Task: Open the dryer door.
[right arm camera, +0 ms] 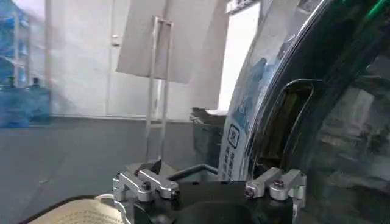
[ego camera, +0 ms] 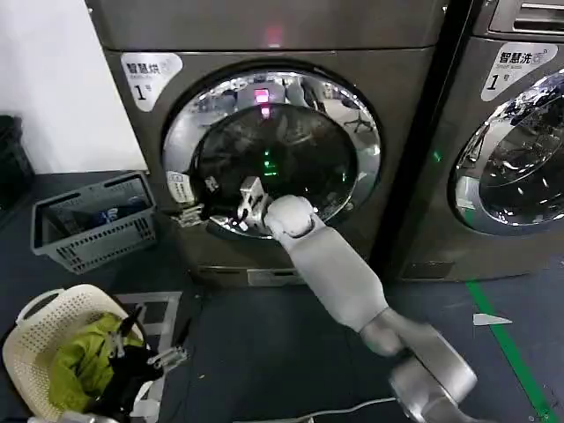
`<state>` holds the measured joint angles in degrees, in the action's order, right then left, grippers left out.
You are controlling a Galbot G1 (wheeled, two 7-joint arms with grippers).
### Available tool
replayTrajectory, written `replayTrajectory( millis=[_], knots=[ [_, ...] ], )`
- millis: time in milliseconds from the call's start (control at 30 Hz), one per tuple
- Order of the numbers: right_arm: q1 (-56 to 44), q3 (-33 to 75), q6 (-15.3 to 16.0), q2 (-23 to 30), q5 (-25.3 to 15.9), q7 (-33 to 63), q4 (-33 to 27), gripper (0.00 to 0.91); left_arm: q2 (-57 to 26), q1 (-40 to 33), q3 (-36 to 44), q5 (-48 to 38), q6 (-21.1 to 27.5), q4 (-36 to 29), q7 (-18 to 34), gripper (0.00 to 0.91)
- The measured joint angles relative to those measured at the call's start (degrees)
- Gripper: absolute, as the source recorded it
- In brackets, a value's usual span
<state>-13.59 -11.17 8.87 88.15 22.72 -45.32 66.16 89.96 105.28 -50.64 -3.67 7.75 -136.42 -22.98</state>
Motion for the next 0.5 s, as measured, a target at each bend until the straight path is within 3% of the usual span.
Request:
replayTrajectory(
  millis=[267, 500],
  knots=[
    [-2.46, 0.20, 1.79, -4.58, 2.78, -7.99, 5.68, 0.907, -3.09, -4.69, -4.59, -7.43, -5.99, 4.59, -6.48, 0.907],
    [-4.74, 0.92, 2.45, -9.03, 4.78, -16.52, 10.83, 0.907, -7.00, -8.65, -8.46, -14.45, -5.21, 9.47, -7.86, 0.907]
  ],
)
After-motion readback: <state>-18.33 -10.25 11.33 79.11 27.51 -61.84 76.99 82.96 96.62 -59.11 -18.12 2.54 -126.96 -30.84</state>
